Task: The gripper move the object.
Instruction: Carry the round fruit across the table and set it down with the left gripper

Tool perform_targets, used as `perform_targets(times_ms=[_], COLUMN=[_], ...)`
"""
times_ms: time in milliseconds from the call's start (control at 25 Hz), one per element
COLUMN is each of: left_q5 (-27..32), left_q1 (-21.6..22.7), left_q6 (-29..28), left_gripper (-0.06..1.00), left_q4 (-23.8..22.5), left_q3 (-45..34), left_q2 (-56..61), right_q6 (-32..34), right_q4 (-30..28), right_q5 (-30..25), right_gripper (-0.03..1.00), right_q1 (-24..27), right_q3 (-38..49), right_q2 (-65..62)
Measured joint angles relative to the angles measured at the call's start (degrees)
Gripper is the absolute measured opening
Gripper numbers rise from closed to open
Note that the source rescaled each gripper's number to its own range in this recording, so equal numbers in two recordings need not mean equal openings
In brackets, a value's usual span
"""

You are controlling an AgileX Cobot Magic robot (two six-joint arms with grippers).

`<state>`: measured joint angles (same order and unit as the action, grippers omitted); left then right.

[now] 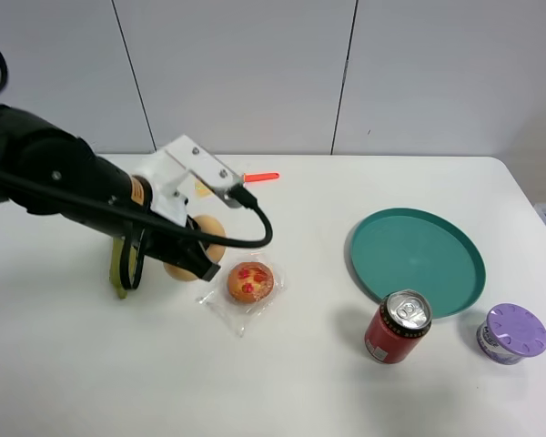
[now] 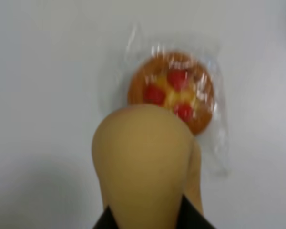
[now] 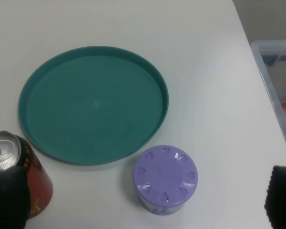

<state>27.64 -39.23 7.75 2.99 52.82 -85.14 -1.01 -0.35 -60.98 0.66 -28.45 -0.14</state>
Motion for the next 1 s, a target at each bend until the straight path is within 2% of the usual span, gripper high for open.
perform_targets(times_ms=[320,520,680,1000], left_q5=[0.37,-3.82,-6.91,-10.50], left_q1=[0.00,0.00,0.00,-0.46], left_q6=[0.00,0.00,0.00,0.00], left_gripper=[0.02,0.02,0.01,0.01], left_q4=[0.16,0.16,0.16,0.16], left_q3=[11.84,19.83,28.70,51.32], left_q2=[-2.67,-10.07,-18.70,-36.65], right_q6=[0.00,0.00,0.00,0.00], right_q4=[0.00,0.00,0.00,0.00], right_q5=[0.00,0.00,0.00,0.00], right_gripper=[1.00,1.00,1.00,1.00], right_q1=[0.00,0.00,0.00,0.00], right_q3=[0.00,0.00,0.00,0.00], right_q2=[0.00,0.00,0.00,0.00])
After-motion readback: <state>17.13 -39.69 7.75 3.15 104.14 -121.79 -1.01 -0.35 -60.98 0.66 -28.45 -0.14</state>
